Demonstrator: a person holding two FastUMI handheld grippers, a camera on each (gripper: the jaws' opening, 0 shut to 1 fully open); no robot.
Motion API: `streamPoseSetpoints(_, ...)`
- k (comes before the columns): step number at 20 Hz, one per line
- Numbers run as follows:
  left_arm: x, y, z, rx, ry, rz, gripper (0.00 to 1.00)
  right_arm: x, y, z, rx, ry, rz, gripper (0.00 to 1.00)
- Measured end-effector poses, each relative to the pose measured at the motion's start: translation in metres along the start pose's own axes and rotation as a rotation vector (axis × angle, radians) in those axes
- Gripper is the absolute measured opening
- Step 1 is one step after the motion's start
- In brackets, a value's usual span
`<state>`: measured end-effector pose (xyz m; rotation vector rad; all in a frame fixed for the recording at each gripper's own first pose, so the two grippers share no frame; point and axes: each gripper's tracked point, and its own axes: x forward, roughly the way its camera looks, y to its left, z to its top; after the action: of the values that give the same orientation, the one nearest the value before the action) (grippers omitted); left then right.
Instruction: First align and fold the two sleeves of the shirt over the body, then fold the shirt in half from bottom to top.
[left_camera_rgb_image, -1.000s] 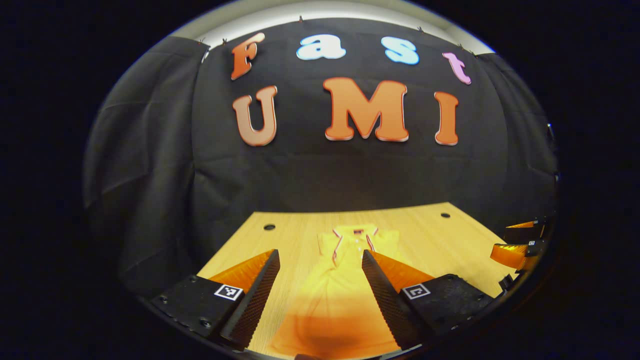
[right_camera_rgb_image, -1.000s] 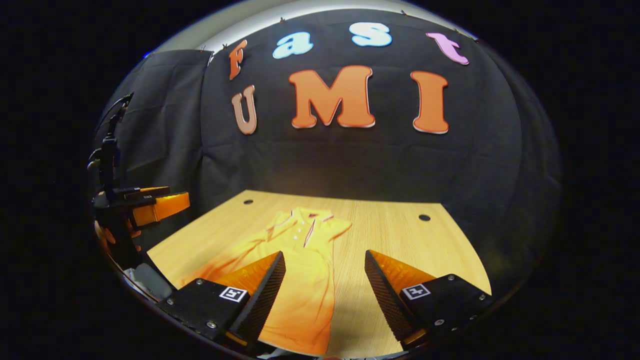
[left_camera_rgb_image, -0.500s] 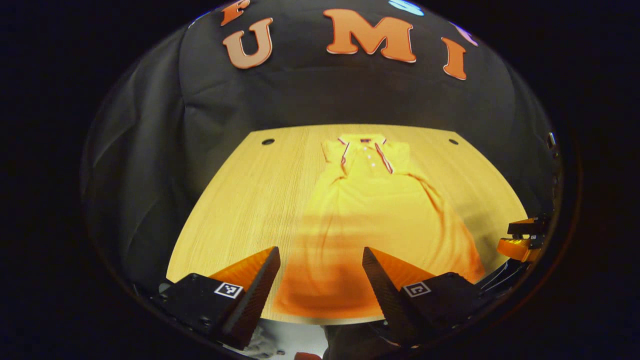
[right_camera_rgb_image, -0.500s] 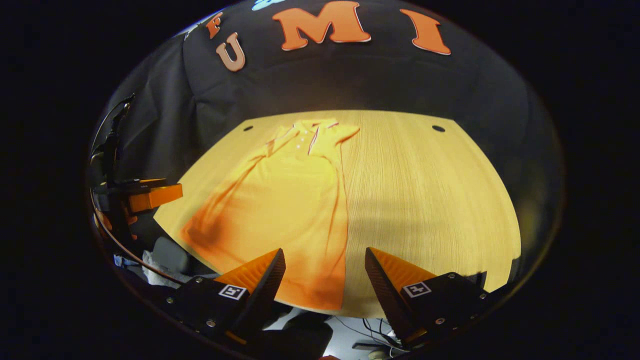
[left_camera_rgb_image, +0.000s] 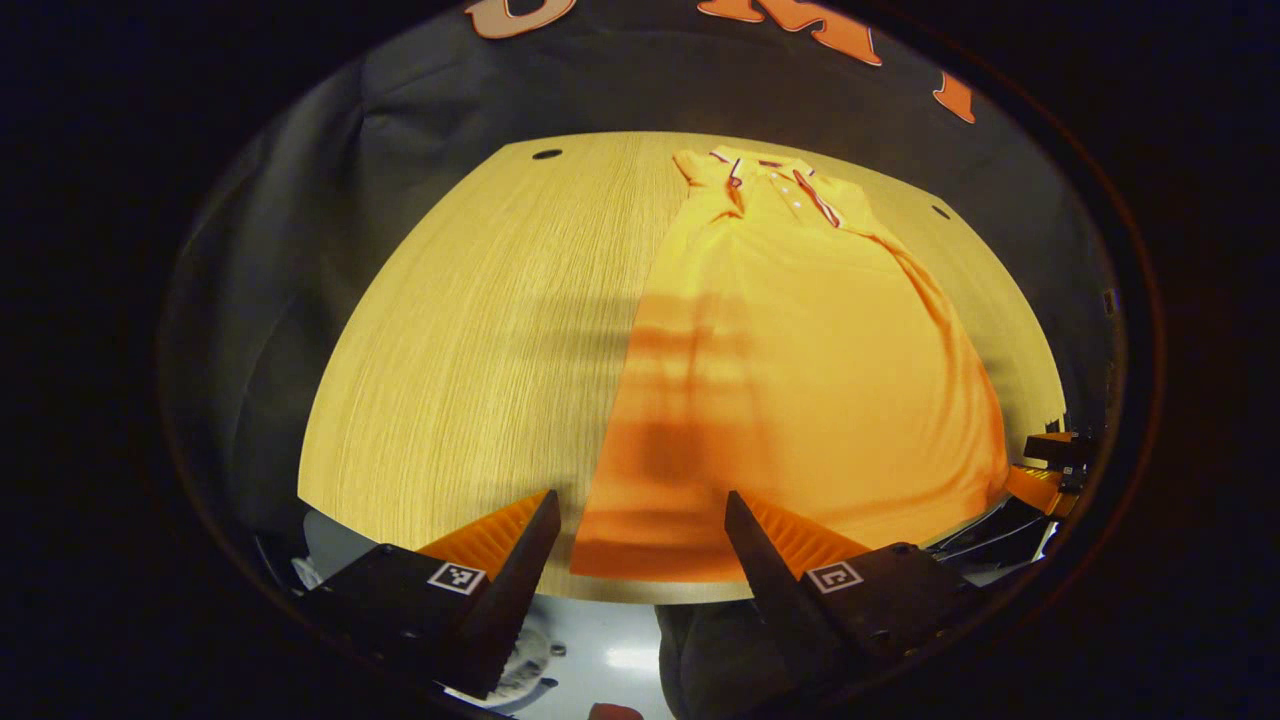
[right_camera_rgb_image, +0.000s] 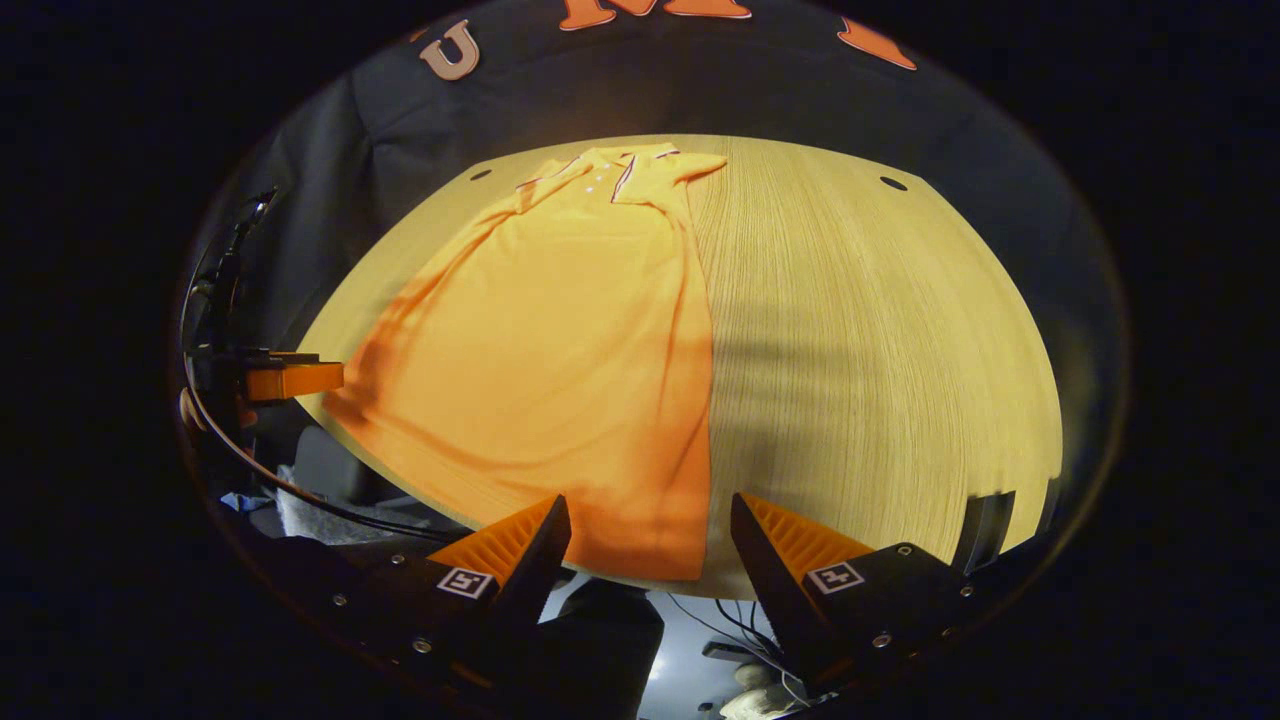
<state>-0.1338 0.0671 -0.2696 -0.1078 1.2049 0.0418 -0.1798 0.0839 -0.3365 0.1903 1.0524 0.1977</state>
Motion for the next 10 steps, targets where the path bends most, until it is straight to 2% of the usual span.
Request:
streamPoseSetpoints(5,0.019,0.017,-0.018,0.028,0.069,-0.003,1.0,0.012,0.0,-0.009,0.014,0.047,-0.017,0.98)
streamPoseSetpoints(10,0.021,0.004,-0.018,0.05,0.079,-0.039,0.99,0.017,0.004,-0.013,-0.012,0.069,-0.019,0.98)
